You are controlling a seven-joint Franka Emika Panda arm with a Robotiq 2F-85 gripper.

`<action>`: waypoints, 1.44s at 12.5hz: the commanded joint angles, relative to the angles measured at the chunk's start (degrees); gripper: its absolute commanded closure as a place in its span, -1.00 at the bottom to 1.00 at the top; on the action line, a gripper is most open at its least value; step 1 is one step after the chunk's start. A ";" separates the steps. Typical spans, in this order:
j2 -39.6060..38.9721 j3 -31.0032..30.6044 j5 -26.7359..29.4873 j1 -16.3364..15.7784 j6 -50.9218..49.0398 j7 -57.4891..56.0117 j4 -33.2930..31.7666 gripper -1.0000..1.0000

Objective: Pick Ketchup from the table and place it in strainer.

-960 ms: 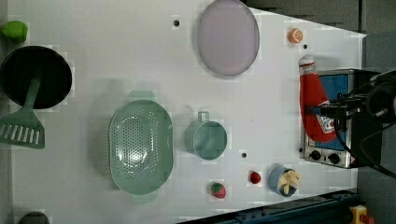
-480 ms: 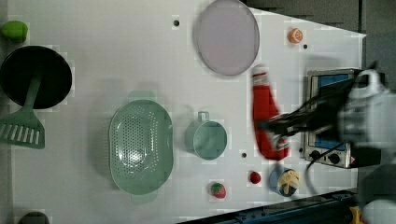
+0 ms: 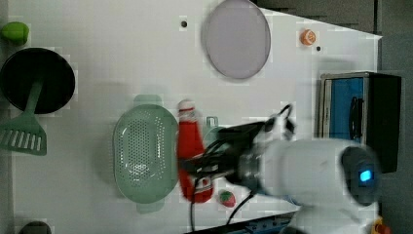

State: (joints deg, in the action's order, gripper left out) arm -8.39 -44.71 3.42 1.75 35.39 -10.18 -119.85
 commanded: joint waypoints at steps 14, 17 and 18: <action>-2.89 0.81 -7.83 4.49 22.89 15.44 -5.42 -1.00; 4.31 4.39 -6.65 10.09 19.03 15.44 -3.27 -1.00; 6.48 6.53 -6.54 11.76 14.83 15.43 -2.29 -1.00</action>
State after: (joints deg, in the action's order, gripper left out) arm -2.79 -41.13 -4.53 9.57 51.00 2.75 -123.66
